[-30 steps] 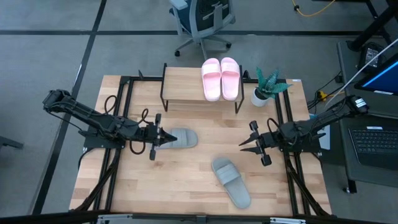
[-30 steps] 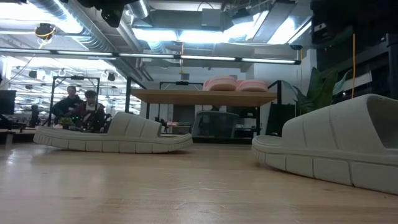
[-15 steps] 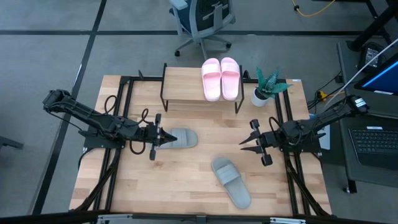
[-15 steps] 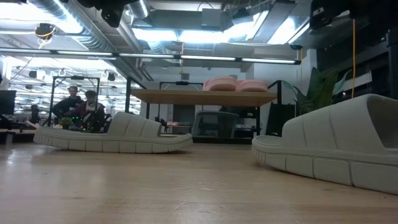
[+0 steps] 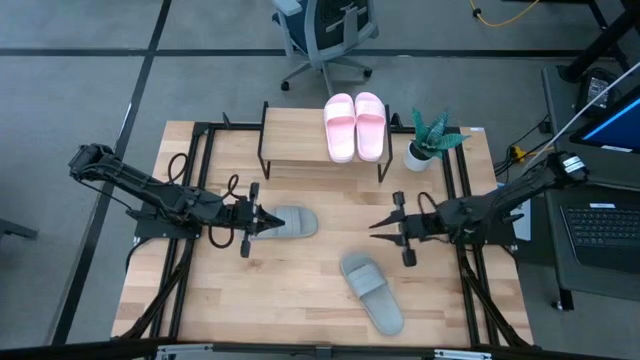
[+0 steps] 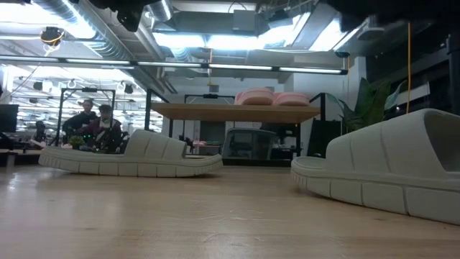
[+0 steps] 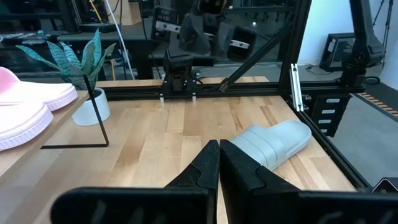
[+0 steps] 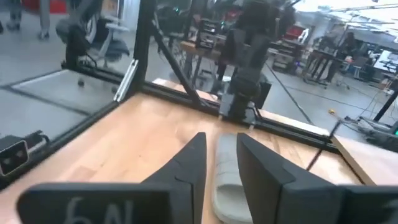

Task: Pick and place slides into the shelf
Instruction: Put the left gray slipper on the shelf

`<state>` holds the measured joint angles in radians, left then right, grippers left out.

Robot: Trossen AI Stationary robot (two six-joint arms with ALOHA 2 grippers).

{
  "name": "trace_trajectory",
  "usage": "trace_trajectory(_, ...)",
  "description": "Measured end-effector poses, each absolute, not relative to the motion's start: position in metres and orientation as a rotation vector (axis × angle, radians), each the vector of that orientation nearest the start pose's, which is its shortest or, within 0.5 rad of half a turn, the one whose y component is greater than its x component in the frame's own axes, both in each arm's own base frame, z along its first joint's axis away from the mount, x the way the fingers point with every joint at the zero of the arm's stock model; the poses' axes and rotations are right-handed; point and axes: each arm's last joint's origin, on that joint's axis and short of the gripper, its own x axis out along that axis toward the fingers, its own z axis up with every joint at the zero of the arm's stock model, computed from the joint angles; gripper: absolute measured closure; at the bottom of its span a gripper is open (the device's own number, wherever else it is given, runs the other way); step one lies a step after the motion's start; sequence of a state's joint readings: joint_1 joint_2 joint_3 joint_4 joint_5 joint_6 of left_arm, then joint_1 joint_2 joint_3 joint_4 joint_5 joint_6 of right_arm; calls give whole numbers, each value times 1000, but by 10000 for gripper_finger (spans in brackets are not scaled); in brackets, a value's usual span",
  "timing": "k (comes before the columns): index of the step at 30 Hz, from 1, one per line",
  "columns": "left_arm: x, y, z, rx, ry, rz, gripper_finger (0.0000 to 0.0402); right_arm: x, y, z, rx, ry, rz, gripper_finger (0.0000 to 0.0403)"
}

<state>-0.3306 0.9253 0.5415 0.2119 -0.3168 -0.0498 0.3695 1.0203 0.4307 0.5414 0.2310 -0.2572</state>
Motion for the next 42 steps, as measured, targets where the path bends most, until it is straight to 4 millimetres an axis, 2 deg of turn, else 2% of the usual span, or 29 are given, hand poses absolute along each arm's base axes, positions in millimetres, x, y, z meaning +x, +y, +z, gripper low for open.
trace_trajectory(5,196,-58,262,5,163,-10,395,231,82,255,-387,117,163,313)
trace_trajectory(12,196,-58,262,5,163,-10,395,261,88,270,-428,258,172,313)
trace_trajectory(20,196,-58,262,5,163,-10,395,287,85,255,-488,341,195,313)
trace_trajectory(33,196,-58,262,5,163,-10,395,312,47,225,-541,483,98,312)
trace_trajectory(42,197,-58,262,6,163,-9,395,323,27,210,-468,492,175,312)
